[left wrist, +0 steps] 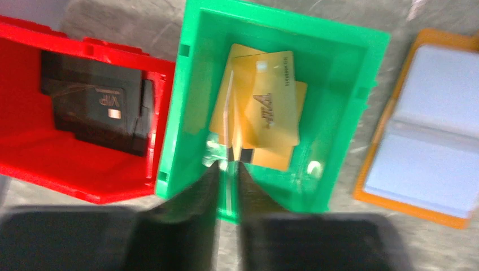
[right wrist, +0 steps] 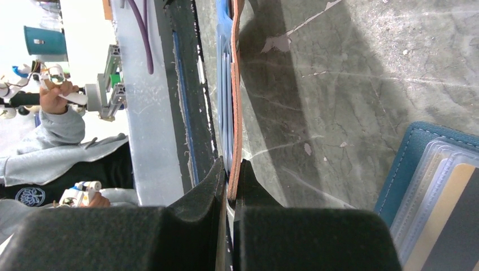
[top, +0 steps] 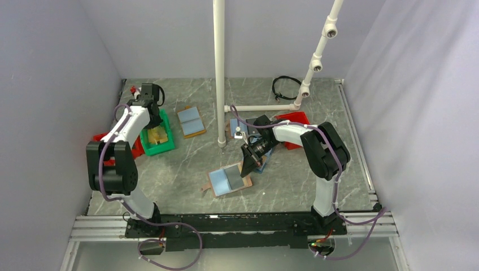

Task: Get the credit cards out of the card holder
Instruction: Place the credit card in the storage box, then reset both arms

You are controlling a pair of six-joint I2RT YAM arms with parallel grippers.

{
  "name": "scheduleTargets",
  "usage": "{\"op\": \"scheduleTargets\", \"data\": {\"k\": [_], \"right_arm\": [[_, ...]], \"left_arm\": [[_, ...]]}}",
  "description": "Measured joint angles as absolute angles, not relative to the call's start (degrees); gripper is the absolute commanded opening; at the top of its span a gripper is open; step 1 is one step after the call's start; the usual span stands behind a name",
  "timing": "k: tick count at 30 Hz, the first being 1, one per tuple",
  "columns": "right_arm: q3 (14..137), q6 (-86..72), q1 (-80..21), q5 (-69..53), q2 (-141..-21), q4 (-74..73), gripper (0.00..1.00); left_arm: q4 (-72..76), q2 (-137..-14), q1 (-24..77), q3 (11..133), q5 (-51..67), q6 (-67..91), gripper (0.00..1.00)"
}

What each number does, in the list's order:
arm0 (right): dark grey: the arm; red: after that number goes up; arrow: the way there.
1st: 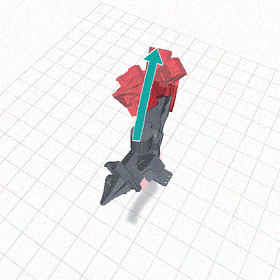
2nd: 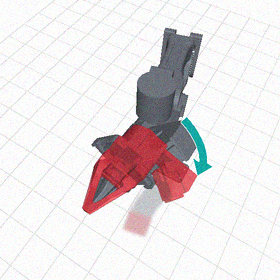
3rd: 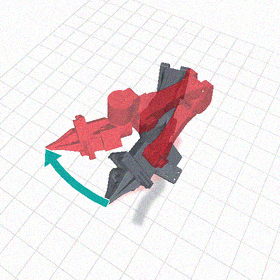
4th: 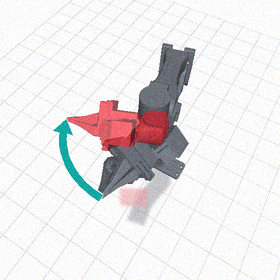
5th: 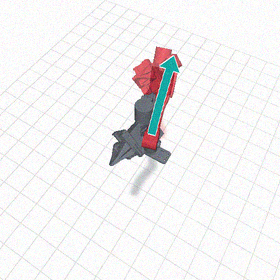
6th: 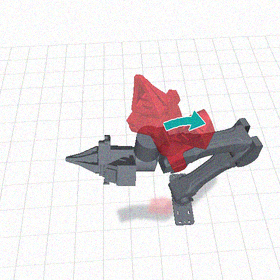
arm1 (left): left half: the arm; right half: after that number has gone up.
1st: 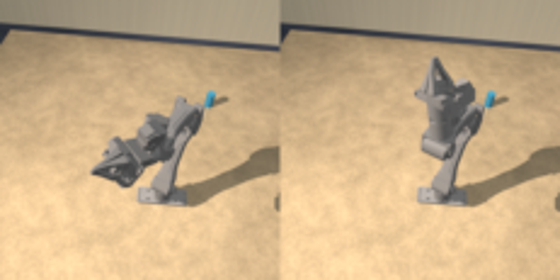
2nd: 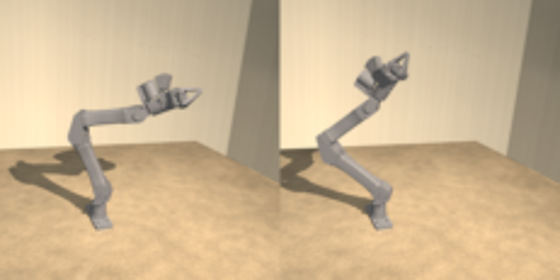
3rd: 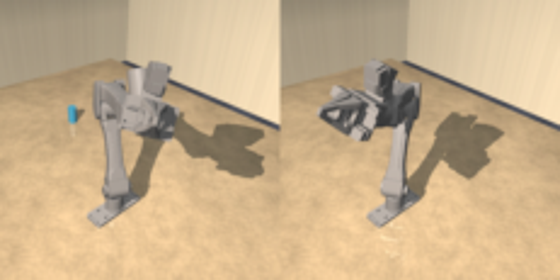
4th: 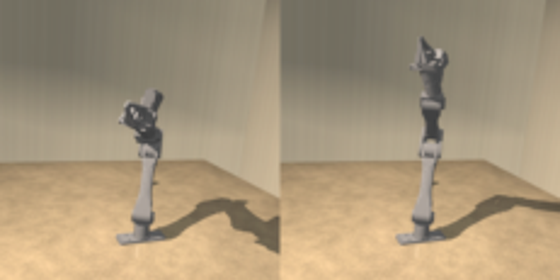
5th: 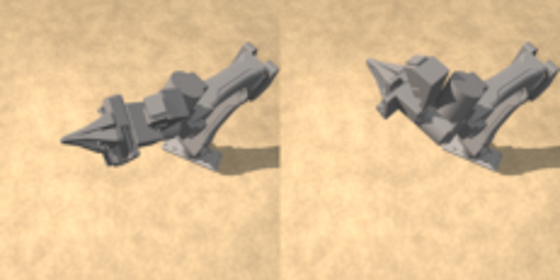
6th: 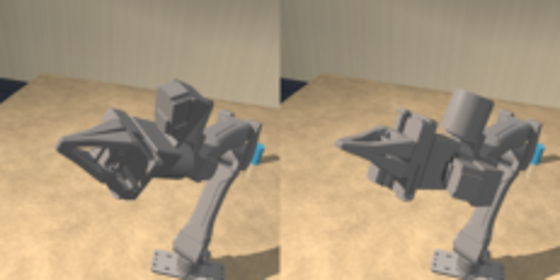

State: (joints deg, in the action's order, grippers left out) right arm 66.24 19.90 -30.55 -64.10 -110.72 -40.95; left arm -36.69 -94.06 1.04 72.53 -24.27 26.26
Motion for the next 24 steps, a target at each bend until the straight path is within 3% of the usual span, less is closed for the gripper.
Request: {"op": "scheduleTargets", "data": {"k": [1, 2, 4, 8, 13, 17, 24], "right_arm": [[66.2, 19.9, -30.5, -64.0, -110.7, -40.9, 0.00], [66.2, 19.9, -30.5, -63.9, -110.7, -40.9, 0.00], [66.2, 19.9, -30.5, -63.9, -110.7, -40.9, 0.00], [66.2, 19.9, -30.5, -63.5, -110.7, -41.0, 0.00], [66.3, 19.9, -30.5, -63.4, -110.7, -41.0, 0.00], [66.3, 19.9, -30.5, -63.3, -110.7, -41.1, 0.00], [66.5, 20.0, -30.5, -63.2, -110.7, -41.5, 0.00]], "left_arm": [[-37.7, -94.7, 1.0, 73.1, -24.6, 26.7, 0.53], [-38.5, -95.4, 1.0, 73.7, -25.1, 26.9, 0.62], [-40.5, -97.1, 1.0, 75.5, -25.9, 27.5, 0.69], [-43.5, -98.9, 1.0, 78.7, -26.6, 29.2, 0.69], [-44.2, -92.6, 0.9, 77.5, -21.1, 29.1, 0.69], [-40.4, -78.7, 0.9, 70.2, -9.6, 27.5, 0.73], [-29.5, -55.5, 1.0, 50.5, 16.5, 30.3, 0.67]]}}
